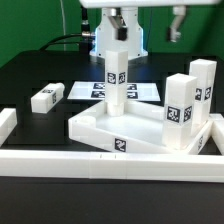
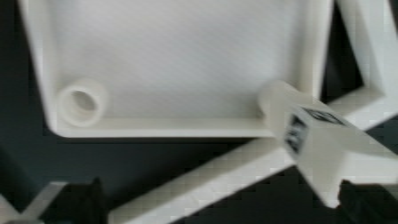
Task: Assemble desk
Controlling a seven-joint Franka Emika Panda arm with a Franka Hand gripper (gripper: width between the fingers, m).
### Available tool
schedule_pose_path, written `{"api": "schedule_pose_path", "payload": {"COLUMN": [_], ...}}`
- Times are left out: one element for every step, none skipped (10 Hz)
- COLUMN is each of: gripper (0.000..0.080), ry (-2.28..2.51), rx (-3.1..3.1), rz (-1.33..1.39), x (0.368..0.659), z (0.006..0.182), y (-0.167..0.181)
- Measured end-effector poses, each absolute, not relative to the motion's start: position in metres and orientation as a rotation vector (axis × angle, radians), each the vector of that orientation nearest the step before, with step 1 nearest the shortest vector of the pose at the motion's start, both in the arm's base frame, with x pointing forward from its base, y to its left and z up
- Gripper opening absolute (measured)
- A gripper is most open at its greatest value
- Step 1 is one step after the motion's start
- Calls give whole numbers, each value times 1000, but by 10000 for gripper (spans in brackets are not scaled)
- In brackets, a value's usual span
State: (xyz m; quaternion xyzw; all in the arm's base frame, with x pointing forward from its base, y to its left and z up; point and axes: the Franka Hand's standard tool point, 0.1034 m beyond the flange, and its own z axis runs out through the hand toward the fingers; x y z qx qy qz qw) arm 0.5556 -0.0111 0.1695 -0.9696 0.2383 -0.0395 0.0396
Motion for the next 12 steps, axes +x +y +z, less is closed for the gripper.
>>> {"api": "schedule_pose_path", "payload": {"gripper": [648, 648, 648, 648, 648, 648, 648, 648, 648, 648, 648, 648], "ry": [667, 600, 587, 621, 599, 603, 603, 545, 398, 366, 334, 305], "rx": [-2986, -2997, -3011, -3001, -3006, -3006, -3006, -3021, -3062, -3085, -3105, -3114], "rz": [-133, -141, -135, -133, -132, -131, -130, -131, -156, -158, -150, -142], "x": [531, 513, 508, 510, 511, 510, 510, 507, 491, 470, 463, 461], "z": [167, 161, 158, 158, 158, 157, 157, 154, 141, 126, 117, 111], "y": [-40, -69, -90, -84, -80, -82, -82, -86, -109, -134, -149, -160]}}
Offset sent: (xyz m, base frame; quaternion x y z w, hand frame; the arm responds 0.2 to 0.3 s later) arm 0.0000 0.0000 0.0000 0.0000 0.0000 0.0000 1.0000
